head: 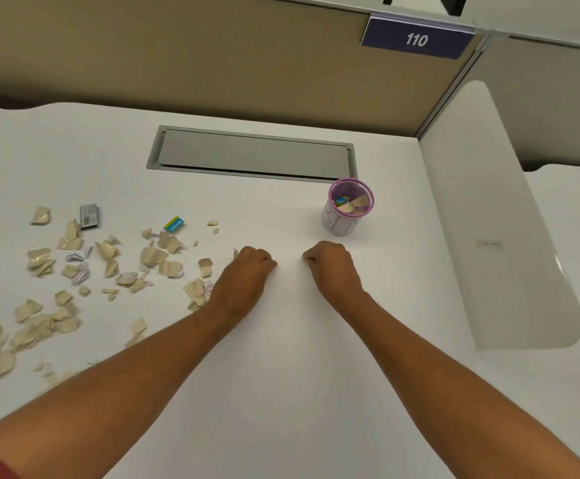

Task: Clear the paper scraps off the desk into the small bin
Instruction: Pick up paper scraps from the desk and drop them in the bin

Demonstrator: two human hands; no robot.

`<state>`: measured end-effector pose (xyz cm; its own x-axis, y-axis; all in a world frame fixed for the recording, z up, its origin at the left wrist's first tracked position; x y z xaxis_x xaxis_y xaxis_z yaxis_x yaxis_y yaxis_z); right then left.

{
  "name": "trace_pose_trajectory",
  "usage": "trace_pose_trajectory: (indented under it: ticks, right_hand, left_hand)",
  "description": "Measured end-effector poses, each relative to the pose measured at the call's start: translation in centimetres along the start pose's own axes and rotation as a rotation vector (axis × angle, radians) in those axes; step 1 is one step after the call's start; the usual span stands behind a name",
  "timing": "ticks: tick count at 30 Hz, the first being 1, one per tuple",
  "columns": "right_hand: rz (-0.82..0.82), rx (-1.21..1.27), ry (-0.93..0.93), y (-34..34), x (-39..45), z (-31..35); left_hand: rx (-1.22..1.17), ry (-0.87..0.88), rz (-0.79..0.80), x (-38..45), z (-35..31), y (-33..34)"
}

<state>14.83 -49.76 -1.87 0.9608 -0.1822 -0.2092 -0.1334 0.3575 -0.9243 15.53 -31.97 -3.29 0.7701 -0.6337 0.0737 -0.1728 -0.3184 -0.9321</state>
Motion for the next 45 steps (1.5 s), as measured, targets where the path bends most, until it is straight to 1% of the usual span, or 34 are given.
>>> trace_pose_trajectory:
  ticks: [2,6,8,10,12,14,15,17,20,25,27,30,32,34,38,42,45]
  right_hand:
    - [-0.012,0.205,0.104,-0.4,-0.4,-0.8]
    - [0.005,0.607,0.269,-1.3,-1.1,-2.1]
    - [-0.008,0.793,0.297,-2.7,-1.2,-2.1]
    - [-0.085,0.9,0.278,-4.9,-0.9,-2.1]
    - [-0.225,0.898,0.256,-7.7,-0.4,-2.4]
    - [-0.368,0.802,0.239,-10.6,0.3,-2.7]
    - [-0.41,0.746,0.231,-11.7,0.7,-2.7]
    - [-0.446,0.642,0.218,-13.4,1.7,-3.0]
    - [-0.436,0.532,0.213,-14.4,3.3,-3.3]
    - [-0.386,0.361,0.226,-13.8,5.1,-3.4]
    - [-0.344,0.302,0.221,-13.3,5.4,-3.4]
    - [-0.291,0.24,0.226,-13.2,5.8,-3.5]
    - [-0.277,0.226,0.233,-13.6,6.1,-3.7]
    - [-0.269,0.216,0.256,-14.1,6.3,-4.2]
    - [-0.293,0.236,0.296,-15.6,6.1,-5.2]
    - [-0.312,0.282,0.282,-16.0,5.3,-5.1]
    - [-0.356,0.332,0.254,-16.2,4.1,-4.4]
  left_hand:
    - [-0.071,-0.055,-0.046,0.4,0.7,-0.5]
    - [-0.333,-0.284,-0.132,1.6,1.6,-2.7]
    - [-0.478,-0.397,-0.172,2.8,1.2,-4.1]
    - [-0.641,-0.455,-0.231,4.6,0.0,-5.8]
    - [-0.788,-0.456,-0.276,6.6,-1.8,-7.7]
    - [-0.925,-0.453,-0.299,9.0,-3.5,-9.2]
    - [-0.978,-0.457,-0.297,10.2,-4.2,-9.6]
    - [-1.006,-0.457,-0.269,12.6,-5.7,-10.1]
    - [-0.966,-0.46,-0.241,15.3,-7.1,-9.9]
    - [-0.859,-0.427,-0.227,17.8,-7.8,-7.9]
    - [-0.746,-0.383,-0.242,18.3,-8.0,-7.3]
    - [-0.456,-0.192,-0.219,18.7,-8.6,-7.0]
    - [-0.35,-0.086,-0.177,18.7,-8.9,-7.1]
    - [-0.323,-0.033,-0.141,18.5,-9.0,-7.4]
    - [-0.317,0.009,-0.078,18.5,-8.9,-7.8]
    - [-0.147,0.038,-0.03,18.9,-8.9,-7.6]
    - [-0.055,0.054,0.075,18.6,-9.0,-6.9]
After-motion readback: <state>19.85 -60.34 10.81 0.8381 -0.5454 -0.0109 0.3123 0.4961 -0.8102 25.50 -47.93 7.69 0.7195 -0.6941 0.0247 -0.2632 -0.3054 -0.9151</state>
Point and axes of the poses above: each hand's wrist, its own x-axis towards the middle knuckle, its own y-axis out of the palm, z = x × y, the point moved 6 cm from there along x, towards the middle knuckle, and after that the axes turned 7 degrees about y, right-handed, at the moved point
